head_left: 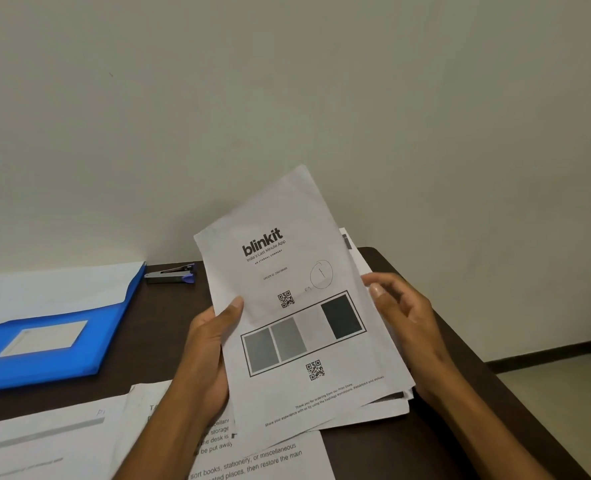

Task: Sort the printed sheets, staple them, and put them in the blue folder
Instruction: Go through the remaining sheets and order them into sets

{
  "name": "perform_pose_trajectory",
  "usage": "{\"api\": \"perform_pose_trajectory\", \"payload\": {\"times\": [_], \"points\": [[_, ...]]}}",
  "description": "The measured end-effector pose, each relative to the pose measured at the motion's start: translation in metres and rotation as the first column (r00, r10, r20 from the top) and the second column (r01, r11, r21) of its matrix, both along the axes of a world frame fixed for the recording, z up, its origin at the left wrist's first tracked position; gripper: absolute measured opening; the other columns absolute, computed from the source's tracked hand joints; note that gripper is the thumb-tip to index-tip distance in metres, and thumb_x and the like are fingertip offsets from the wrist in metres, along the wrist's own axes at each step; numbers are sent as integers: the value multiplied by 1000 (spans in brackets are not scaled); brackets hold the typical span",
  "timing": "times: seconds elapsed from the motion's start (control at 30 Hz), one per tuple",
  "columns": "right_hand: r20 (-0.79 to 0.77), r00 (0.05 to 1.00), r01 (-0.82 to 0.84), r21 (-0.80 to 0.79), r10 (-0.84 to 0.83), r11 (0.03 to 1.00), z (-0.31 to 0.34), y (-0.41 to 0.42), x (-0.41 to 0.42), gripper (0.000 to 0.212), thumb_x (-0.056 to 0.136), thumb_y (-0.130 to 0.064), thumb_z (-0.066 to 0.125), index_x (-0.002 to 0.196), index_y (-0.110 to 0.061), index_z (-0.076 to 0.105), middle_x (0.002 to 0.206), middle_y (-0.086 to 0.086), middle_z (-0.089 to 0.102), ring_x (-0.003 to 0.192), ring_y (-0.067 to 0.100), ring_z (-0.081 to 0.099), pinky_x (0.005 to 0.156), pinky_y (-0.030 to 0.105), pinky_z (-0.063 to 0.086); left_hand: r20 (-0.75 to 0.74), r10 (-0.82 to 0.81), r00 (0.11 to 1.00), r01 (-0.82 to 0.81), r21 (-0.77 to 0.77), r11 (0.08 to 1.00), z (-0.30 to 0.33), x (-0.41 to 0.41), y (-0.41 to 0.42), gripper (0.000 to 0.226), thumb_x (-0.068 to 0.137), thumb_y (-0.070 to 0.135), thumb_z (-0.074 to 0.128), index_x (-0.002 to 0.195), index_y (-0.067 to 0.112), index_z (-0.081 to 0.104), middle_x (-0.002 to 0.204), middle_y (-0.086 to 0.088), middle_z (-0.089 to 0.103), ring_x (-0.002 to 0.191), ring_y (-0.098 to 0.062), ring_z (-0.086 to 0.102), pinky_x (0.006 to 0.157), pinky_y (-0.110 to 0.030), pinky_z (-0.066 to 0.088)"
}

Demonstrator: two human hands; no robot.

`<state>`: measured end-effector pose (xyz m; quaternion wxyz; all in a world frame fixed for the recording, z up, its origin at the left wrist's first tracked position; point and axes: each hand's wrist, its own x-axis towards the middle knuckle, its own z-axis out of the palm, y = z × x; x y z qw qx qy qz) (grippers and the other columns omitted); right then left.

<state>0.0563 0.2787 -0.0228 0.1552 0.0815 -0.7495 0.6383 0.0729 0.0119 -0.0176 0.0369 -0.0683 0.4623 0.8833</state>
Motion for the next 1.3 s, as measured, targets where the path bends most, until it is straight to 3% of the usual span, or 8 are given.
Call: {"api": "perform_pose_trajectory", "payload": {"times": [0.27,0.4,0.5,0.67,0.93,1.07,1.2,1.3], "points": [[7,999,37,139,-38,990,-9,-1,-1,71,84,-32,85,142,-40,46,132,-14,68,117,8,68,89,35,65,31,13,999,-17,151,988,1,2,-6,30,98,21,60,125,14,70,108,-20,78,84,-39,78,74,-59,65],[-3,1000,28,78,-28,997,-12,2,-3,61,90,-25,82,142,-37,51,127,-7,74,113,16,74,88,47,65,-74,-66,995,78,181,980,4,6,-3,45,41,29,98,78,14,77,89,-12,77,75,-30,77,67,-44,64],[-34,998,50,100,-47,994,-11,2,-2,53,95,-28,74,142,-36,50,123,-9,75,108,15,76,83,46,66,-57,-81,995,91,210,973,5,7,1,35,85,12,67,51,16,70,74,-9,75,60,-27,75,49,-37,60],[-81,996,53,117,-44,992,-7,-1,1,45,101,-32,61,143,-37,46,106,-5,79,92,17,79,76,39,67,63,-65,996,54,164,985,-4,0,-5,21,94,19,60,107,12,75,124,-21,74,114,-47,69,93,-63,58],[-140,958,257,31,-250,966,-7,11,-5,41,109,-34,50,150,-36,43,128,-15,68,112,6,70,85,30,61,74,30,997,-40,140,989,-4,0,-9,31,99,19,64,128,13,70,97,-16,78,78,-34,75,63,-51,66],[72,791,586,-378,-608,717,-6,42,-14,23,111,-28,50,132,-25,58,123,1,69,110,20,70,92,47,61,40,14,999,-23,216,976,3,6,-5,19,92,16,65,110,14,70,73,-7,74,55,-21,73,46,-36,59],[256,667,715,-486,-700,503,-13,72,-17,14,109,-22,49,114,-17,61,103,0,69,101,24,69,86,42,60,-41,9,999,1,221,975,13,14,2,53,27,30,108,70,18,79,56,-2,66,38,-16,63,34,-27,51],[266,676,713,-472,-687,519,-12,73,-17,12,109,-19,48,110,-21,60,96,-3,67,92,21,66,81,39,60,-55,71,996,-60,184,981,6,9,0,47,92,20,71,45,24,74,50,1,64,35,-12,60,33,-23,49]]}}
